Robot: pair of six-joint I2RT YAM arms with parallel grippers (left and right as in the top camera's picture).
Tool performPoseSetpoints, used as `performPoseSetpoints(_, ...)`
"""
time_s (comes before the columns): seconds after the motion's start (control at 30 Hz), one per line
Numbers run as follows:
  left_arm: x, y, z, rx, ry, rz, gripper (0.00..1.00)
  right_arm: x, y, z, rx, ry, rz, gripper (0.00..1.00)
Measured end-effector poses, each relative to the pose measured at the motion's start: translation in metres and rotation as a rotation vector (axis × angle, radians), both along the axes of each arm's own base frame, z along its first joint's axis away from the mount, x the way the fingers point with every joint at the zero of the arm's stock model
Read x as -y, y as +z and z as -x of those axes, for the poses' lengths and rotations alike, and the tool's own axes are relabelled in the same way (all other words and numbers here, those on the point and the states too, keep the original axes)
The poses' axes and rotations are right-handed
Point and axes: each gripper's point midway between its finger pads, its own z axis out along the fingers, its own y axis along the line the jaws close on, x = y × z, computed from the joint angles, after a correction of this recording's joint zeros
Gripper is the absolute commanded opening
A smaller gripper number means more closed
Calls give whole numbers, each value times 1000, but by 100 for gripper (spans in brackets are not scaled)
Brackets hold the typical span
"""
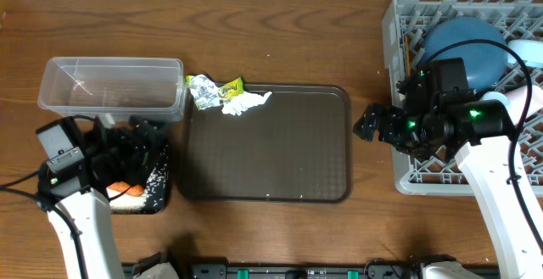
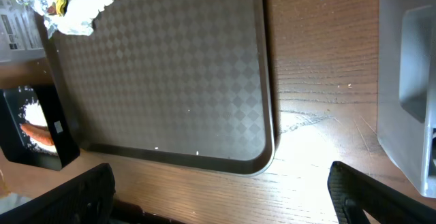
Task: Sort waste into correct bins and load items into the dishwasher rack
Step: 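Move the left gripper back to the white paper wrapper on the tray, then grasp the crumpled white paper with the left gripper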
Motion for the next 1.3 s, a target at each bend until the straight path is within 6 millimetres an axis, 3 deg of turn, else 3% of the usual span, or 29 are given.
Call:
performPoseSetpoints(0.23,75,31,10,171,-327,-35,92,0,0,0,0,0,0,99)
performPoseSetpoints(0.37,111,28,19,168,-471,-134,92,0,0,0,0,0,0,99)
performPoseSetpoints(0.53,137,20,17,136,-568,-313,92,0,0,0,0,0,0,99)
performPoseSetpoints(0.7,148,16,-8,108,-594,-484,92,0,0,0,0,0,0,99)
performPoseSetpoints(0.8,146,13,-32,67,-613,-596,99,0,0,0,0,0,0,99)
performPoseSetpoints(0.97,140,-2,-73,-37,-696,-762,100,0,0,0,0,0,0,99)
performPoseSetpoints(1.1,139,-30,-112,-79,-734,-864,99,0,0,0,1,0,0,99)
performPoseSetpoints(1.3,134,-85,-128,-171,-781,-933,99,0,0,0,1,0,0,99)
